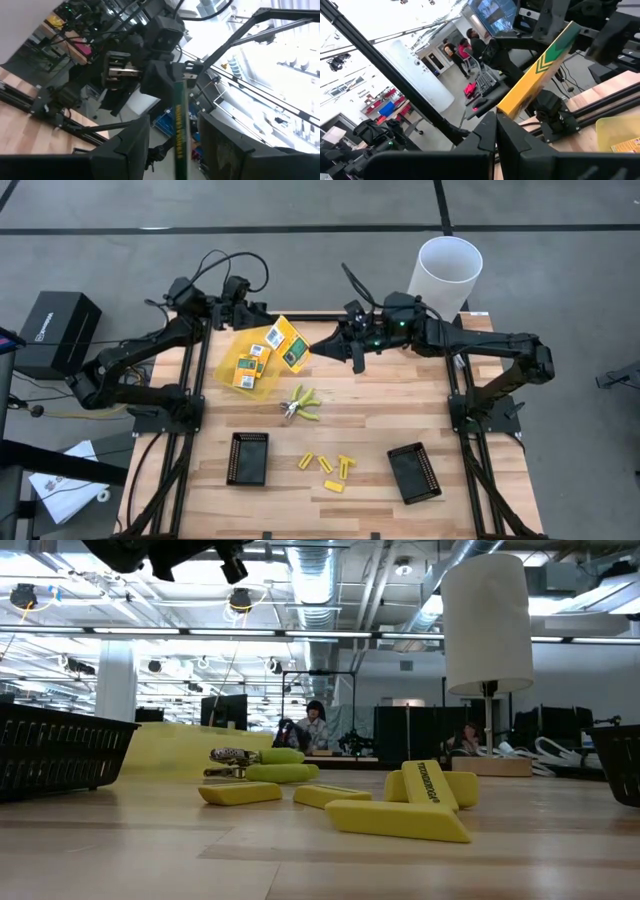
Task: Pick & Place School Supplies
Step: Put the yellow crayon box into the yellow bin
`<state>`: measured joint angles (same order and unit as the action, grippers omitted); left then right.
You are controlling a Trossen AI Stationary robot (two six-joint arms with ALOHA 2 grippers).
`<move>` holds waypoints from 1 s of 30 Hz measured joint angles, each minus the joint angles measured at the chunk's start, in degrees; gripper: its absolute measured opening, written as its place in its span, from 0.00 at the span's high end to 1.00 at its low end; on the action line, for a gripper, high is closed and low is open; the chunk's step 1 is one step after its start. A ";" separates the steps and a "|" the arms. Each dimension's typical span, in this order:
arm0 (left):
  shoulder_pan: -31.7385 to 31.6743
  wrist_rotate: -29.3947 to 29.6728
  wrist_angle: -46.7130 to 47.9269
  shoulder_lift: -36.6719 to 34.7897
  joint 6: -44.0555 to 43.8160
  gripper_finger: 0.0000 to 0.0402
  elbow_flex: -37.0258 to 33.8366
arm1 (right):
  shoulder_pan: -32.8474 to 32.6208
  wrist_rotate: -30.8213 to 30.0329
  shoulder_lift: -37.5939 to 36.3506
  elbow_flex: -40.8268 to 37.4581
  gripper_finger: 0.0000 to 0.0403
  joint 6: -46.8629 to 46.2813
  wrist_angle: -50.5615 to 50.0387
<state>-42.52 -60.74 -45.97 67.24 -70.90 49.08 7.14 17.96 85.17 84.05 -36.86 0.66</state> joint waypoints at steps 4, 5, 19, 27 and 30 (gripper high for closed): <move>1.07 0.29 -1.54 -0.02 -0.55 0.59 0.04 | 0.00 0.02 0.00 0.00 1.00 0.00 -0.25; 1.40 0.33 -1.50 0.00 -0.56 0.59 0.04 | 0.02 0.02 0.00 0.00 1.00 0.00 -0.23; 5.73 1.06 -1.60 0.00 -0.19 0.59 0.04 | 0.11 0.02 0.00 0.00 1.00 0.00 -0.23; 7.15 2.05 -1.46 0.00 0.11 0.63 0.04 | 0.11 0.02 0.00 0.00 1.00 -0.05 -0.21; 7.15 2.42 -1.37 0.02 0.33 0.67 0.04 | 0.11 0.00 0.00 0.00 1.00 -0.17 -0.16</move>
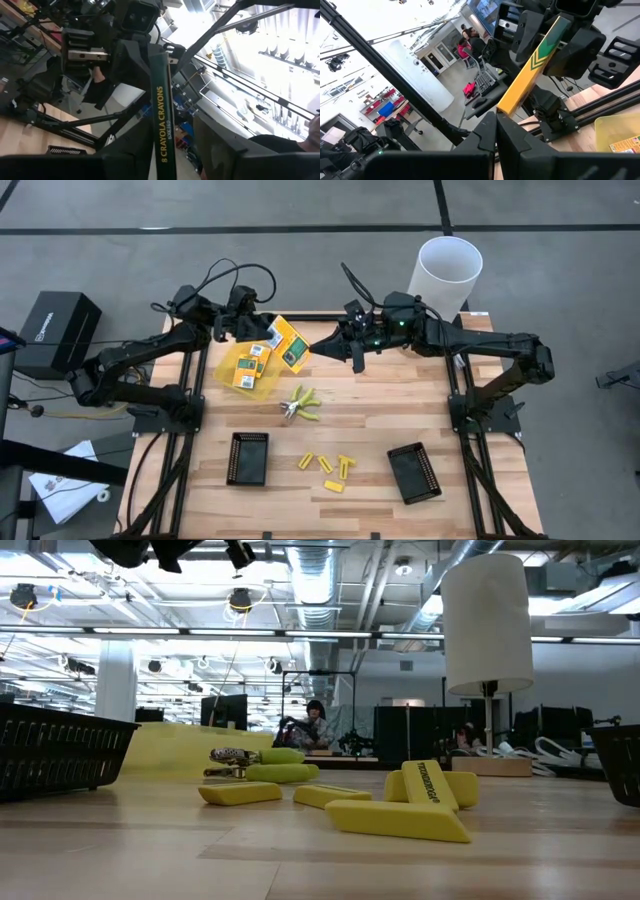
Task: Pick & Place School Supplies
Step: Put the yellow crayon box into the yellow bin
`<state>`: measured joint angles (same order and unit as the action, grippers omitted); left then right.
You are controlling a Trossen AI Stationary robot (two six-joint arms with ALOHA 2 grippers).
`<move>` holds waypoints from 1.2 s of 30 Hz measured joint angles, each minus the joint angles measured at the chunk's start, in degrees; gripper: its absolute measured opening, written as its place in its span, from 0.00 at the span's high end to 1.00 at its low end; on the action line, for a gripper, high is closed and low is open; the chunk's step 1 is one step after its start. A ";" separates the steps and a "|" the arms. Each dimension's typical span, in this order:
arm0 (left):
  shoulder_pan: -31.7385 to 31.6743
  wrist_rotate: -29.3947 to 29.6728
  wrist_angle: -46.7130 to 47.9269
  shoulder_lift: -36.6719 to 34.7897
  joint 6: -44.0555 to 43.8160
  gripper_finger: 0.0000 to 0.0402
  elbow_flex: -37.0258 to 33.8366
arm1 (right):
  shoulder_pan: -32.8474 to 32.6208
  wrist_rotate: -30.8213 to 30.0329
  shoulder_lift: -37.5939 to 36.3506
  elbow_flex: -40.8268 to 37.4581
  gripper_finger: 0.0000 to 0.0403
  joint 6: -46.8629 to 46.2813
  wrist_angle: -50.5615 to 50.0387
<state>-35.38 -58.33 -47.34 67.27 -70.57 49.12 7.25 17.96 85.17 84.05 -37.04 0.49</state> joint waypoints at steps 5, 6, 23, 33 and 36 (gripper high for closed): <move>0.28 0.21 0.32 1.50 2.52 0.77 0.00 | -0.04 0.00 0.00 0.00 1.00 -0.32 0.02; 0.27 0.44 0.17 1.83 3.10 0.80 0.00 | -0.04 0.00 0.00 0.00 1.00 -0.44 0.02; 0.09 -0.85 0.47 2.96 7.37 0.94 0.00 | 1.29 0.72 0.00 0.00 0.86 -0.86 0.01; -3.82 -5.26 1.54 3.01 7.60 0.94 -0.22 | 4.79 0.50 -0.11 0.00 0.53 5.48 -0.02; -5.59 -9.58 3.18 3.01 10.02 0.94 -1.79 | 6.38 -0.99 -0.13 0.00 0.51 6.18 0.35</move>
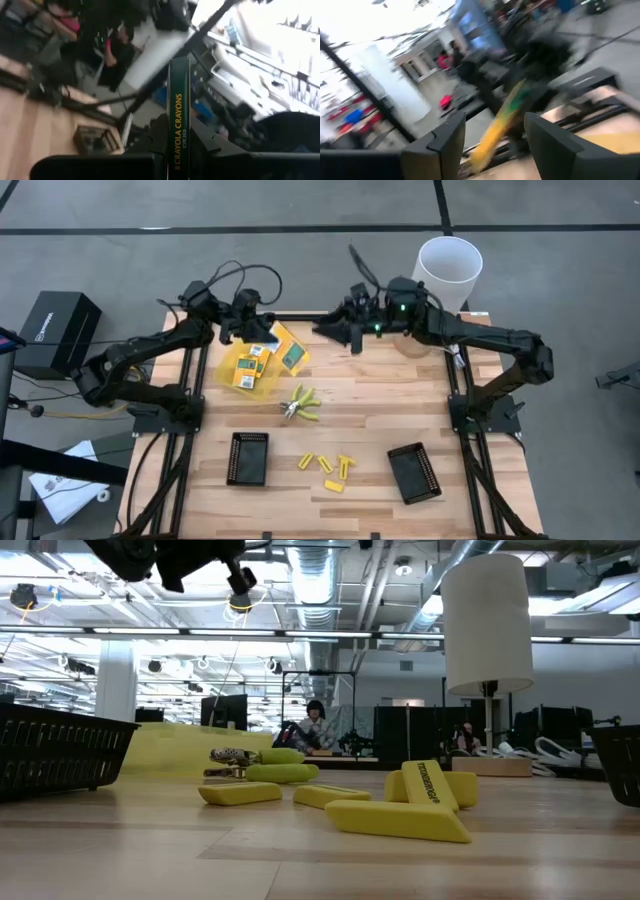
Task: Pick & Place School Supplies
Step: Put the yellow crayon box into the yellow bin
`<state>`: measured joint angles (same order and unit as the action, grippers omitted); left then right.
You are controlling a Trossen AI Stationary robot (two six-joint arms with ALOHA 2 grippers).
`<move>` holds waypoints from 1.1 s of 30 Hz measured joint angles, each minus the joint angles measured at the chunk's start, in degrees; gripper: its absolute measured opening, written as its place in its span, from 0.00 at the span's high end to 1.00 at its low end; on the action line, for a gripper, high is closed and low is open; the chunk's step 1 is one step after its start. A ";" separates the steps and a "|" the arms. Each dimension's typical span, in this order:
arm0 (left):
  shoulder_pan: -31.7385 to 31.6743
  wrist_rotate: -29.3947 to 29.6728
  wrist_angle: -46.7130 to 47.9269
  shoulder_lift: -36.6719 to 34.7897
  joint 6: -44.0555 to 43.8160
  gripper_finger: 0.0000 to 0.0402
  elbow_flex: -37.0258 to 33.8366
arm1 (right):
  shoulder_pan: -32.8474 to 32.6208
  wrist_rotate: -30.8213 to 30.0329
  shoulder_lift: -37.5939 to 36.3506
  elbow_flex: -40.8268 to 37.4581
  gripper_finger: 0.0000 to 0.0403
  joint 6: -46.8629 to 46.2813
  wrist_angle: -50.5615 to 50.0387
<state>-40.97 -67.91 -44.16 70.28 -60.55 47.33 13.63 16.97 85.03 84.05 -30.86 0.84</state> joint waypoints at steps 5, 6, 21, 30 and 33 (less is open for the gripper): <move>-2.75 0.27 3.22 0.04 4.37 0.94 -5.13 | 2.11 0.34 0.00 0.00 0.55 -0.03 0.02; -3.23 0.14 3.09 0.04 5.07 0.94 -6.56 | 2.22 0.63 0.00 0.00 0.56 -0.03 0.16; -20.13 14.00 5.60 0.00 17.33 0.94 -29.18 | 2.71 1.06 -0.02 0.00 0.68 -3.68 2.60; -22.30 21.88 12.70 -1.31 28.51 0.94 -30.62 | 2.59 1.21 -0.02 0.00 0.68 -5.17 2.62; -22.28 24.23 15.32 -2.65 30.68 0.94 -30.60 | 2.67 1.21 -0.02 0.00 0.68 -5.17 2.62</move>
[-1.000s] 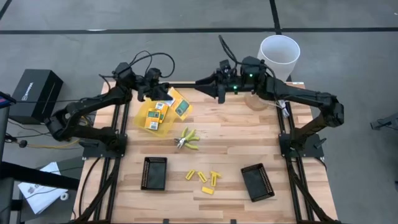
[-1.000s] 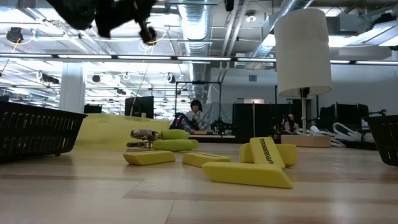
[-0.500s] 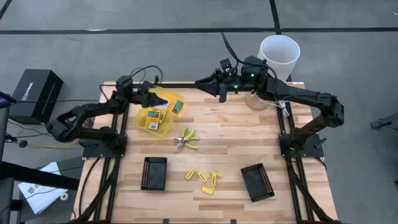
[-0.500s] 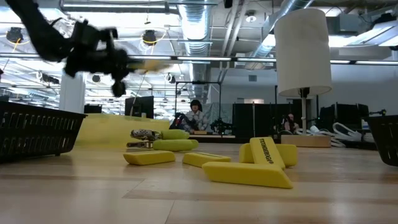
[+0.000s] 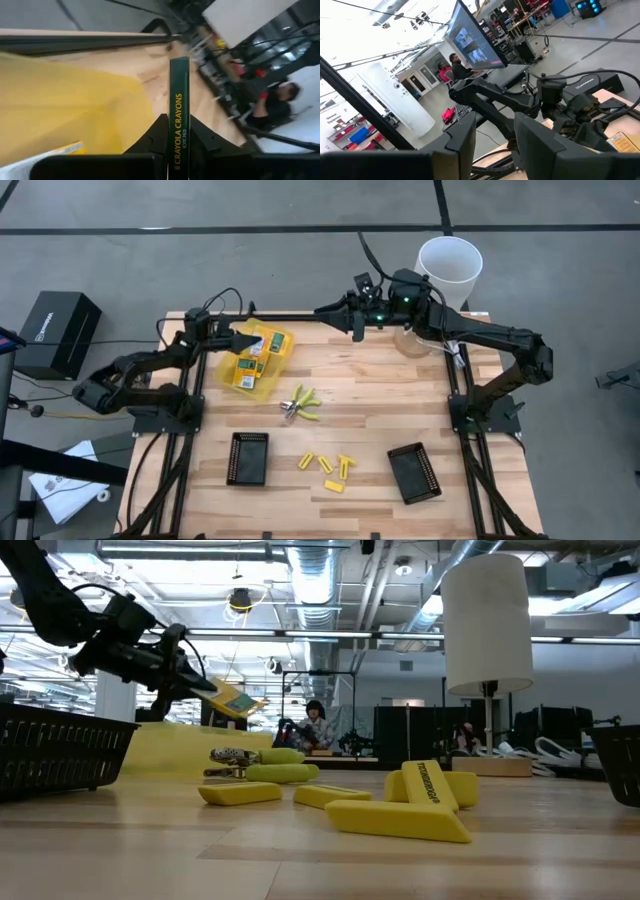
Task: Pick & Place School Supplies
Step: Put the yellow crayon box into the yellow bin, then put the green hole puncher into the left black bin
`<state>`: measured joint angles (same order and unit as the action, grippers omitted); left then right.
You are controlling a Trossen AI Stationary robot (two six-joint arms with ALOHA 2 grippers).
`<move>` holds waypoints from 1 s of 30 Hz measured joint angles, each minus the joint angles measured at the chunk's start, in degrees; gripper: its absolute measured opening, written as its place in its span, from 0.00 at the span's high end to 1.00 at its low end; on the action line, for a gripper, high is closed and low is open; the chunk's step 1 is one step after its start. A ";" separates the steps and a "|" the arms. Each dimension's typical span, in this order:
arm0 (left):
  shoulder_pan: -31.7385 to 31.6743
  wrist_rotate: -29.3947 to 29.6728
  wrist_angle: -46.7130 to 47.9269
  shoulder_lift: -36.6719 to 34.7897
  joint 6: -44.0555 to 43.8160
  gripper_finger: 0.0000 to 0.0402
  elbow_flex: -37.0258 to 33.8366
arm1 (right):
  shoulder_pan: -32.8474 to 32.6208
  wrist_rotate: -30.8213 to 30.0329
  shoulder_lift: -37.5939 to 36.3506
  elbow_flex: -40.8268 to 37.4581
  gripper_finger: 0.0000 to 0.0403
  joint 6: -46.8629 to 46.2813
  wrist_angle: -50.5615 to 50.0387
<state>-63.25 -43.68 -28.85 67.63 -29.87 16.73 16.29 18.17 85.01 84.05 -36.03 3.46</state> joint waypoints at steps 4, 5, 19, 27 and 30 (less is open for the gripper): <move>0.00 4.24 11.19 -3.18 7.18 0.94 0.37 | -0.04 0.09 0.00 0.00 0.68 0.00 0.00; -0.01 5.42 14.88 -4.26 9.62 0.94 0.77 | -0.04 0.19 0.00 0.00 0.68 0.00 0.00; 0.55 15.32 31.46 -14.27 19.23 0.85 3.93 | 0.75 0.67 0.00 0.00 0.68 0.00 0.24; 0.55 15.30 31.39 -14.28 18.66 0.60 3.93 | 0.61 1.31 -0.11 1.70 0.68 0.02 0.55; 0.55 15.32 31.29 -14.78 18.46 0.55 3.93 | 0.61 1.33 -0.10 2.32 0.68 0.28 0.30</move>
<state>-62.70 -28.36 2.44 52.85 -11.40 20.67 16.91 19.51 84.92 86.37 -35.76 3.77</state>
